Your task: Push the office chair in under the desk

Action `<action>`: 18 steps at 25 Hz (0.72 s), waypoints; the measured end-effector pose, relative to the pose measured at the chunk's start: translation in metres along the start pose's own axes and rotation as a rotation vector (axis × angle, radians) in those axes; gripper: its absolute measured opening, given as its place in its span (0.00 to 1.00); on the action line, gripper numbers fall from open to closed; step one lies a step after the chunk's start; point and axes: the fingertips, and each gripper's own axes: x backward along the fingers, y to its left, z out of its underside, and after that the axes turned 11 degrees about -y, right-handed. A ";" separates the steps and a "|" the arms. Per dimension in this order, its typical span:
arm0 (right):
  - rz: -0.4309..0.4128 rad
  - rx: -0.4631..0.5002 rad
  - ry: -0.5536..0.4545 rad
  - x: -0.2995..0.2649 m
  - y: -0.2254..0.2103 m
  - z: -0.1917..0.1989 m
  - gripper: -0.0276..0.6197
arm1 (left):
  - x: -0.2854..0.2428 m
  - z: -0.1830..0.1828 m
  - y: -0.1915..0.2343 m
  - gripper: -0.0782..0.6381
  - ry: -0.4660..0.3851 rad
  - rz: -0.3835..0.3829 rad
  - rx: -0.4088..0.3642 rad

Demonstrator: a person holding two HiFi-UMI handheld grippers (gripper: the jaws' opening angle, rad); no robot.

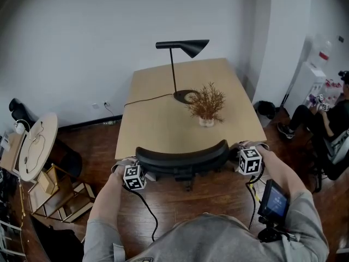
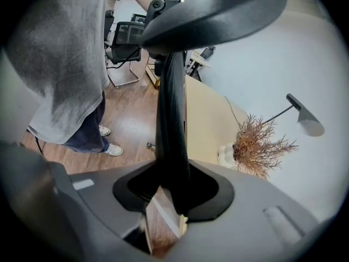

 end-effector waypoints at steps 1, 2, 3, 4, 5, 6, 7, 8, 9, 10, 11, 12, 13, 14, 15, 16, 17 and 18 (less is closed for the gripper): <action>0.000 -0.001 -0.001 -0.001 -0.003 0.001 0.27 | -0.001 0.000 0.003 0.23 0.004 -0.003 0.000; -0.003 -0.001 -0.003 -0.001 -0.006 0.002 0.27 | -0.002 0.000 0.007 0.23 0.007 -0.004 -0.001; -0.007 -0.003 -0.009 -0.002 -0.007 0.002 0.27 | -0.003 0.001 0.010 0.23 0.011 -0.005 -0.002; -0.010 -0.004 -0.018 -0.004 -0.008 0.001 0.27 | -0.003 0.003 0.012 0.23 0.013 -0.005 -0.004; -0.014 -0.004 -0.026 -0.005 -0.007 0.000 0.27 | -0.003 0.005 0.012 0.24 0.015 -0.003 -0.004; -0.020 -0.005 -0.031 -0.006 -0.006 -0.002 0.27 | -0.003 0.007 0.011 0.24 0.015 0.000 -0.005; -0.026 -0.007 -0.034 -0.006 -0.005 -0.003 0.27 | -0.003 0.008 0.010 0.24 0.014 0.003 -0.005; -0.030 -0.010 -0.039 -0.006 -0.004 -0.004 0.27 | -0.003 0.008 0.009 0.24 0.012 0.006 -0.005; -0.031 -0.013 -0.045 -0.005 -0.004 -0.004 0.27 | -0.003 0.008 0.009 0.24 0.011 0.008 -0.004; -0.030 -0.015 -0.049 -0.005 -0.003 -0.004 0.27 | -0.002 0.008 0.008 0.24 0.009 0.010 -0.003; -0.030 -0.015 -0.050 -0.005 -0.003 -0.005 0.27 | -0.002 0.008 0.008 0.24 0.008 0.011 -0.001; -0.029 -0.014 -0.049 -0.005 -0.003 -0.005 0.27 | -0.002 0.008 0.008 0.24 0.008 0.010 0.000; -0.028 -0.013 -0.047 -0.006 -0.004 -0.005 0.27 | -0.002 0.008 0.009 0.24 0.007 0.010 0.000; -0.027 -0.012 -0.046 -0.006 -0.005 -0.005 0.27 | -0.002 0.009 0.010 0.24 0.007 0.008 0.000; -0.026 -0.011 -0.045 -0.006 -0.005 -0.005 0.27 | -0.002 0.009 0.010 0.24 0.008 0.008 0.001; -0.025 -0.010 -0.043 -0.007 -0.006 -0.005 0.27 | -0.002 0.010 0.010 0.24 0.007 0.007 0.002; -0.025 -0.010 -0.041 -0.007 -0.006 -0.005 0.27 | -0.002 0.010 0.011 0.25 0.007 0.006 0.003; -0.023 -0.011 -0.040 -0.007 -0.007 -0.005 0.27 | -0.003 0.010 0.011 0.25 0.005 0.005 0.007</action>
